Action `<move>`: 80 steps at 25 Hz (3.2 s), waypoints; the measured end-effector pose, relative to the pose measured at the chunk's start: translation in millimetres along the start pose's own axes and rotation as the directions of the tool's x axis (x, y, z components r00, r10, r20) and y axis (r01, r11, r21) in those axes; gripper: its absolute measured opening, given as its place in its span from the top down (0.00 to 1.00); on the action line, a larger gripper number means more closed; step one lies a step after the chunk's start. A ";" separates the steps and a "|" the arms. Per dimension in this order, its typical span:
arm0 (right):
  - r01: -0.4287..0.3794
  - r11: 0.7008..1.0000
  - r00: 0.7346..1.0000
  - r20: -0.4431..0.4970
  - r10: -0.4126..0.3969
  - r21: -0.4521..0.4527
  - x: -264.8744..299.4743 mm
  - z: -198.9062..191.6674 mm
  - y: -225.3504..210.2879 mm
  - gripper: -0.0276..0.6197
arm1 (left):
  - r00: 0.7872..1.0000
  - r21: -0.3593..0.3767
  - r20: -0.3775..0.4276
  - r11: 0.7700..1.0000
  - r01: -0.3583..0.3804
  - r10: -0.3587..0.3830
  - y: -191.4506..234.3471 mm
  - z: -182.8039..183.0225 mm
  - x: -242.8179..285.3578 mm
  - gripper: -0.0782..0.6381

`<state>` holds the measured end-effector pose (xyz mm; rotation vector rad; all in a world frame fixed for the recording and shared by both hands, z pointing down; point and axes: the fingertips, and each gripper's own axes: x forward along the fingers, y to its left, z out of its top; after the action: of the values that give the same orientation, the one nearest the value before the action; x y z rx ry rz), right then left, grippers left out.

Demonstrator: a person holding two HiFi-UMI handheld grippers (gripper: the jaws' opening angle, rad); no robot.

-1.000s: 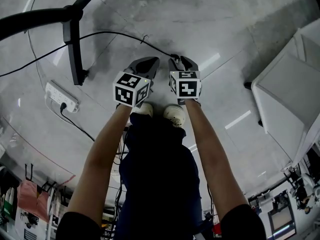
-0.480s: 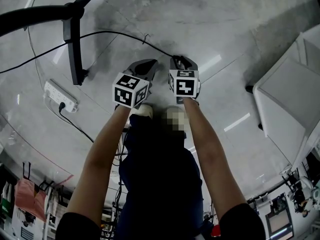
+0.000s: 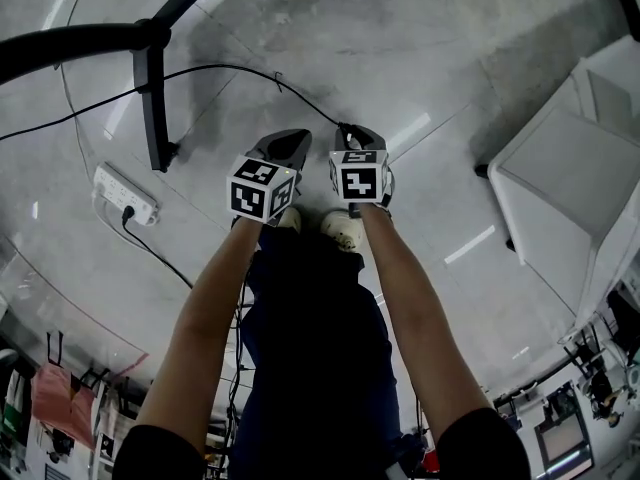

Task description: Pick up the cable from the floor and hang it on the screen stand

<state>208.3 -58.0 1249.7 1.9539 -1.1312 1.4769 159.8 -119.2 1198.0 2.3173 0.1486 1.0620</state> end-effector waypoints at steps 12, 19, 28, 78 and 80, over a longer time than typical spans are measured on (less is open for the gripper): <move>-0.004 1.000 1.000 0.005 0.004 -0.004 -89.2 28.5 14.1 0.79 | 0.998 0.061 -0.027 0.997 -0.047 0.049 -43.3 34.0 -62.0 0.88; 0.000 1.000 1.000 0.013 0.000 0.001 -144.6 38.0 19.1 0.79 | 0.998 0.087 -0.009 0.994 -0.064 0.065 -84.3 66.1 -102.7 0.88; -0.004 0.999 1.000 0.023 0.003 0.034 -213.2 45.0 30.5 0.79 | 0.997 0.069 -0.033 0.995 -0.068 0.070 -127.2 76.9 -159.6 0.88; 0.083 0.996 0.904 0.421 -0.079 0.008 -646.1 210.1 70.7 0.79 | 0.984 0.136 0.177 0.989 -0.059 0.034 -374.8 283.8 -416.2 0.88; 0.063 0.998 0.884 0.465 -0.051 -0.010 -676.2 230.7 82.1 0.79 | 0.980 0.154 0.199 0.986 -0.060 0.028 -388.6 300.1 -431.5 0.88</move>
<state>209.8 -45.3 530.6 2.3763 -1.2587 0.9752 136.9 -77.5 546.1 2.5658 0.1089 0.8626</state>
